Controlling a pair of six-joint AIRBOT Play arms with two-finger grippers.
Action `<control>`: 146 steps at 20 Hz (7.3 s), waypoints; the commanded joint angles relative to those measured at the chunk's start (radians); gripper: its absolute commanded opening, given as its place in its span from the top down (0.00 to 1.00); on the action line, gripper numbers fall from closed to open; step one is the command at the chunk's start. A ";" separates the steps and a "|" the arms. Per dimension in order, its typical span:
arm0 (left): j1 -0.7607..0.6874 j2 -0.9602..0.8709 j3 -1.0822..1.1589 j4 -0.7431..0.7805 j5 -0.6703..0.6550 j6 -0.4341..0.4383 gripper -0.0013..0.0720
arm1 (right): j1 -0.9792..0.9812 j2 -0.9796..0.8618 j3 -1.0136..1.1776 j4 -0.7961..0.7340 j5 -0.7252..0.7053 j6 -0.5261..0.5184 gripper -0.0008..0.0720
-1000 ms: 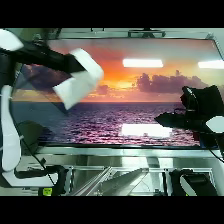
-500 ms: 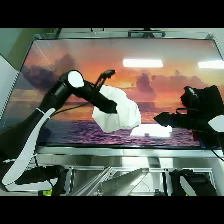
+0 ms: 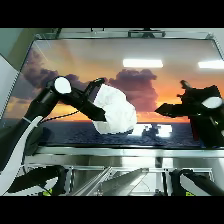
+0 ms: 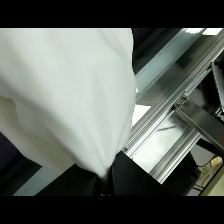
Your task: Fold the shirts.
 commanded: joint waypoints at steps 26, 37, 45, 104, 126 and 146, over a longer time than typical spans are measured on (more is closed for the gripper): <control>0.398 0.299 0.000 -0.032 0.186 0.127 0.95 | 0.142 -0.162 0.481 0.352 0.008 -0.103 0.97; 0.465 0.521 0.343 -0.234 0.181 0.127 0.95 | 0.066 0.389 0.686 0.374 -0.049 -0.182 0.97; 0.327 0.239 0.134 -0.107 0.223 0.128 0.95 | 0.069 0.073 0.671 0.287 0.109 -0.137 0.97; 0.315 -0.388 -0.176 -0.217 0.164 0.311 0.97 | 0.029 -0.232 -0.213 0.106 0.052 -0.040 0.91; 0.402 0.319 0.950 -0.313 -0.052 0.039 0.94 | 0.037 0.483 0.895 0.116 -0.026 -0.007 0.97; 0.413 -0.897 0.795 -0.320 -0.085 0.168 0.98 | 0.036 -0.400 0.317 -0.018 -0.274 0.052 0.97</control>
